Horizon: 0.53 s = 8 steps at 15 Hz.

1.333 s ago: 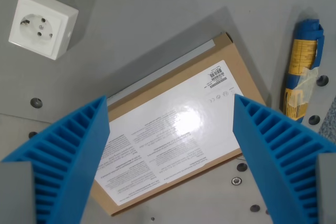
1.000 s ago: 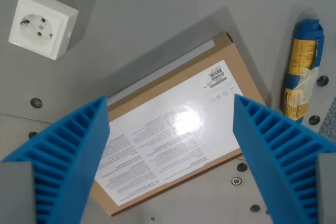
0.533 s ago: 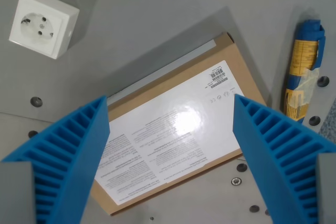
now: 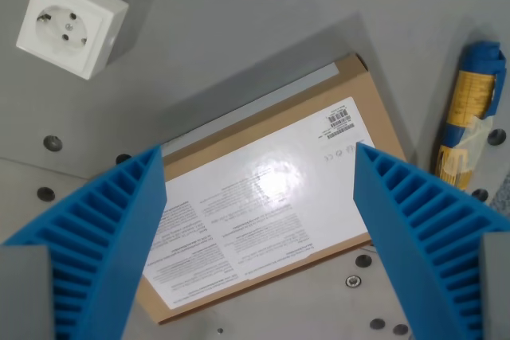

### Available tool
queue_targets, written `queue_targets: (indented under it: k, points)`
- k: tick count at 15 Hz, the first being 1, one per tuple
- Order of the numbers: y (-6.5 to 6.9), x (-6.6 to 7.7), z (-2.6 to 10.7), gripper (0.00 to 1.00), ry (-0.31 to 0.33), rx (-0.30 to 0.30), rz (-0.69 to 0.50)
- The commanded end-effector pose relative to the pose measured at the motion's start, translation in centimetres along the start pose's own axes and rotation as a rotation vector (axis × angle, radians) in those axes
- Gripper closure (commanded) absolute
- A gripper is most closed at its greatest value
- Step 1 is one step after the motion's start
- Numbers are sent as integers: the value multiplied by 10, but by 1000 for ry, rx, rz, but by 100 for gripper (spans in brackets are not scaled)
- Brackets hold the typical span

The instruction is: Move above the white socket

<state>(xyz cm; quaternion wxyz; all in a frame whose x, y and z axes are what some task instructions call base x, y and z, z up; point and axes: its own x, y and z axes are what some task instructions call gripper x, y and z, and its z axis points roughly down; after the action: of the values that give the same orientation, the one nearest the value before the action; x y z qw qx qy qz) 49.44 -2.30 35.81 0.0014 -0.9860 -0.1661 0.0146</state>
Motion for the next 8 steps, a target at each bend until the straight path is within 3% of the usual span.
queue_targets:
  k: [1,8]
  points:
    - [-9,-3,14,0,103,-15,-196]
    - [-30,-3,41,0,126,-19,-391]
